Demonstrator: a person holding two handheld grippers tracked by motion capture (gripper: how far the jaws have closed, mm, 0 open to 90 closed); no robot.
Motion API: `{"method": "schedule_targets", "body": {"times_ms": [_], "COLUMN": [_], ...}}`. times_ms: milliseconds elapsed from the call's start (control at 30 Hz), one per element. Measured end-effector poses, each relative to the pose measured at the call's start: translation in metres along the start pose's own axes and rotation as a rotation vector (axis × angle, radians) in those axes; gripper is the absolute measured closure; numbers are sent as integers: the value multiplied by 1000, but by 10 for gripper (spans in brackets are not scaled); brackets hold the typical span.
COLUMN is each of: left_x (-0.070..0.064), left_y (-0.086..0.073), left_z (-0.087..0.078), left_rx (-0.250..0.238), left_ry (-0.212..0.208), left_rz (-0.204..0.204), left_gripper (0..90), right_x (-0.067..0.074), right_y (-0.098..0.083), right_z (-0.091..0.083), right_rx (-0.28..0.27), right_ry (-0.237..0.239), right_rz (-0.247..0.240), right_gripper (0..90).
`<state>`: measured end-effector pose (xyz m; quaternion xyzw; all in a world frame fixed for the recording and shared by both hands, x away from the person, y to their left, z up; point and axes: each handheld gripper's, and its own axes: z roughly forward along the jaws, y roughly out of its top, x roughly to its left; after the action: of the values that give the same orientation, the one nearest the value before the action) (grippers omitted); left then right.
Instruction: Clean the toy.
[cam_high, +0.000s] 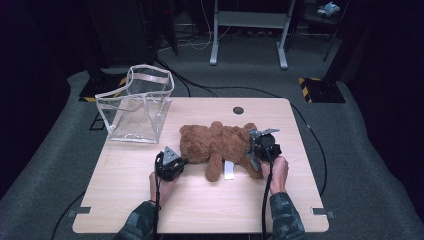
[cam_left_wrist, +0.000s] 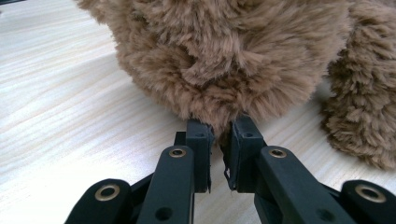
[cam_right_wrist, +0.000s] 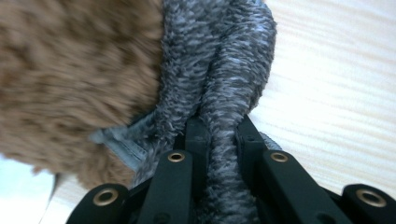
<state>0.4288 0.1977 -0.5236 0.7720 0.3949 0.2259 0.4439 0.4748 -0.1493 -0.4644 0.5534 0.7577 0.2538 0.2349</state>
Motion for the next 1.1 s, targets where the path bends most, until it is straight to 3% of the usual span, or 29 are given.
{"method": "schedule_targets", "body": {"times_ms": [67, 233, 467, 567, 700, 800, 833, 867, 900, 967, 1067, 1100], "left_x": [0, 0, 1, 1, 1, 1, 1, 1, 1, 1, 1, 0], "left_y": [0, 0, 0, 0, 0, 0, 0, 0, 0, 0, 0, 0], "left_z": [0, 0, 0, 1, 1, 0, 0, 0, 1, 1, 0, 0], "left_rx": [-2, 0, -4, -1, -4, 0, 7, 7, 6, 11, 11, 10], "left_ry": [1, 0, -3, -5, -5, -5, -6, -10, -10, -14, -9, -9], "left_rz": [0, 0, -10, -8, -10, -9, -2, -2, -3, -2, -1, -1], "left_gripper": [806, 806, 807, 807, 807, 808, 807, 808, 808, 809, 809, 809], "right_x": [-2, -8, -9, -7, -15, -19, -21, -22, -23, -19, -10, -7], "right_y": [-1, 1, 24, 27, 19, 17, 18, 20, 26, 39, 42, 40], "right_z": [2, 2, -10, 8, 26, 24, 22, 19, 15, 13, 20, 28], "right_rx": [8, 39, -68, -32, 47, 78, 58, 45, 4, -23, 14, 52], "right_ry": [12, -18, 24, 23, 34, -12, -24, -14, 2, 51, 38, 13], "right_rz": [10, -3, 6, -18, 22, 40, 26, 42, 43, 12, -15, -44], "right_gripper": [799, 799, 798, 798, 798, 798, 798, 798, 798, 797, 797, 797]}}
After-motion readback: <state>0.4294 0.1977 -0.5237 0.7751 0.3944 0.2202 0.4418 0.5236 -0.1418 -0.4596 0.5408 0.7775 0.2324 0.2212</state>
